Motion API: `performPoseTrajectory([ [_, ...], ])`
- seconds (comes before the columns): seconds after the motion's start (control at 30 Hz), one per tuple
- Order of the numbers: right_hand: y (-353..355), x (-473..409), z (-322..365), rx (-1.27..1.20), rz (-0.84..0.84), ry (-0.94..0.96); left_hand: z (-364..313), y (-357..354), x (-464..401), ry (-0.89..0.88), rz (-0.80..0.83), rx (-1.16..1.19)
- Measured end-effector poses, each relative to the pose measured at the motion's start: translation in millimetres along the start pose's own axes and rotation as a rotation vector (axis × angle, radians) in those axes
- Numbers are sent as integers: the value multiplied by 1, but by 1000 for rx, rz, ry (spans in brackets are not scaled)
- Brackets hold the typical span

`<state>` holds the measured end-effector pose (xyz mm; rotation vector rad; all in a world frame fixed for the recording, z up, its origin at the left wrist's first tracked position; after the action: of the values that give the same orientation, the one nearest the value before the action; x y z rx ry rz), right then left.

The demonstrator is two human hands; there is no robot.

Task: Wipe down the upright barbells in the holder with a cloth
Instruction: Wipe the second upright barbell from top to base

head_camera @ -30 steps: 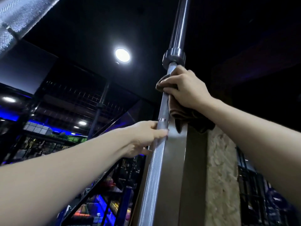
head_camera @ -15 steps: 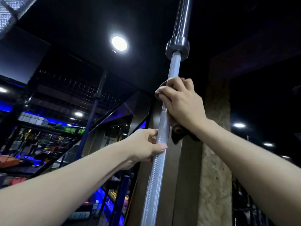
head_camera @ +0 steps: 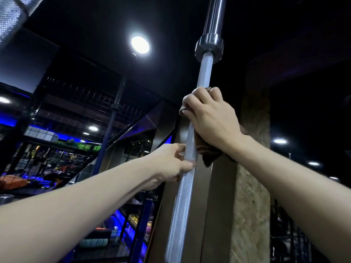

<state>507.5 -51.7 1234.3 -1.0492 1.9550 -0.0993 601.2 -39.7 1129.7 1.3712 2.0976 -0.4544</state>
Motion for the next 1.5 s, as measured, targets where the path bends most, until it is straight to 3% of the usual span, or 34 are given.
performPoseTrajectory([
  [0.17, -35, -52, -50, -26, 226, -308, 0, 0, 2, -10, 10, 6],
  [0.3, -32, -38, -30, 16, 172, -289, 2, 3, -1, 7, -8, 0],
  [0.4, -7, -1, 11, 11, 7, -100, 2, 6, -1, 12, -40, -20],
  [0.57, -13, -13, 0, 81, -2, 130, 2, 6, -1, 7, -34, -41],
  [0.73, -51, -59, -42, 118, 139, -10, 3, 5, -1, -11, -4, -33],
  [0.83, -37, -50, -24, 135, 3, -68, 5, 6, -2, -4, -16, -26],
  [0.9, -23, -28, -1, 103, -65, -9, 5, 7, -3, 5, -35, -26],
  [1.0, -3, -4, 18, 30, -37, 162, 4, 7, -3, 23, -36, -14],
  [1.07, -8, -17, 6, 84, -18, 169, 3, 7, -3, 20, -28, -12],
  [1.23, -49, -66, -41, 120, 178, -91, 3, 10, -3, -4, -19, -53],
  [1.4, -32, -42, -10, 176, -37, -123, 5, 13, -4, 10, -32, -60],
  [1.5, -12, -13, 12, 104, -54, -42, 4, 13, -3, 19, -39, -67],
])
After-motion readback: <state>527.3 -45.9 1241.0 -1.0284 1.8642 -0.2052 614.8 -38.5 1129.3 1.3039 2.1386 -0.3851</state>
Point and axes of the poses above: each hand's wrist, its own x-axis away from the middle knuckle, its own y-axis out of the back of the hand, z = x × y, the point moved 4 cm from there along -x, towards the middle knuckle, and after that the axes turned 14 degrees about -z, right-handed, at the moved point
